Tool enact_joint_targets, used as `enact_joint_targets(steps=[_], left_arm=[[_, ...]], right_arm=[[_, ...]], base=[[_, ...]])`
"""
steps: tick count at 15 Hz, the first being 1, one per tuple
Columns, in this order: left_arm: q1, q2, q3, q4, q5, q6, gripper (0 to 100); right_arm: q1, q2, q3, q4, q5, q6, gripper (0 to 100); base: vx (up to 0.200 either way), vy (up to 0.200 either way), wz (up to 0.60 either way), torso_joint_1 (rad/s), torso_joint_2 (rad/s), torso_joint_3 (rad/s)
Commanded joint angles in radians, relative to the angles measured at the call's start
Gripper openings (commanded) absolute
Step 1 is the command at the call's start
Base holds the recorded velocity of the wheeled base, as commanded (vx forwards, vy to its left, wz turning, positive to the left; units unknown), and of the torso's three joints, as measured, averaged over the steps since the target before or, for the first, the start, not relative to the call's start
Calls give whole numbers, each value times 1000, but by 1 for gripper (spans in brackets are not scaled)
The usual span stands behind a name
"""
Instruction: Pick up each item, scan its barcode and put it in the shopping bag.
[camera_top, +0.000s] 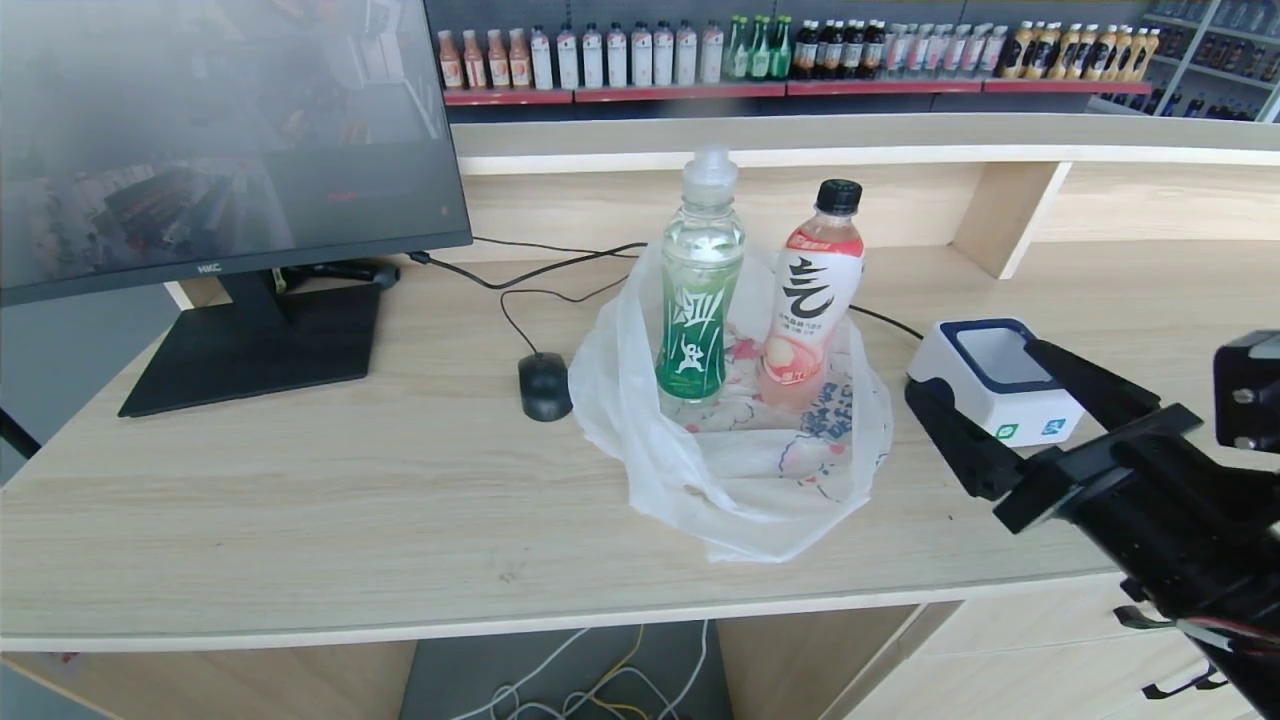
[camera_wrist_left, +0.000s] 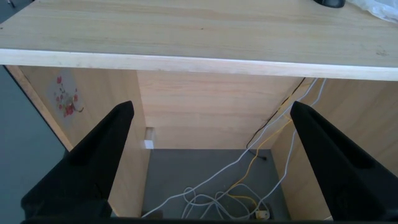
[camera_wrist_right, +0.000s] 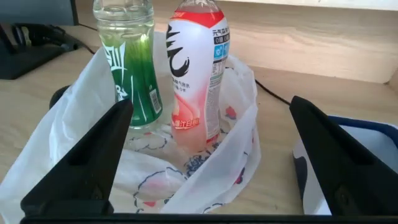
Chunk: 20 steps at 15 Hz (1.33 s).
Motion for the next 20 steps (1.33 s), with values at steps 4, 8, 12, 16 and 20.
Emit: enact_joint_targets(steps=[4, 8, 12, 16, 20], left_arm=[[1, 0, 0, 0, 0, 1, 100], [1, 0, 0, 0, 0, 1, 100], [1, 0, 0, 0, 0, 0, 100], [1, 0, 0, 0, -2, 1, 100], [-1, 0, 0, 0, -2, 1, 100]], right_arm=[[-88, -416, 201, -1, -100, 71, 100], [-79, -888, 201, 672, -158, 104, 100], [-36, -1390, 75, 1572, 32, 97, 100], [-36, -1473, 141, 1646, 81, 75, 100], [-3, -1447, 145, 1634, 127, 8, 100]], base=[[0, 0, 0, 0, 0, 0], [0, 0, 0, 0, 0, 0], [0, 0, 0, 0, 0, 0], [0, 0, 0, 0, 0, 0], [0, 0, 0, 0, 0, 0]])
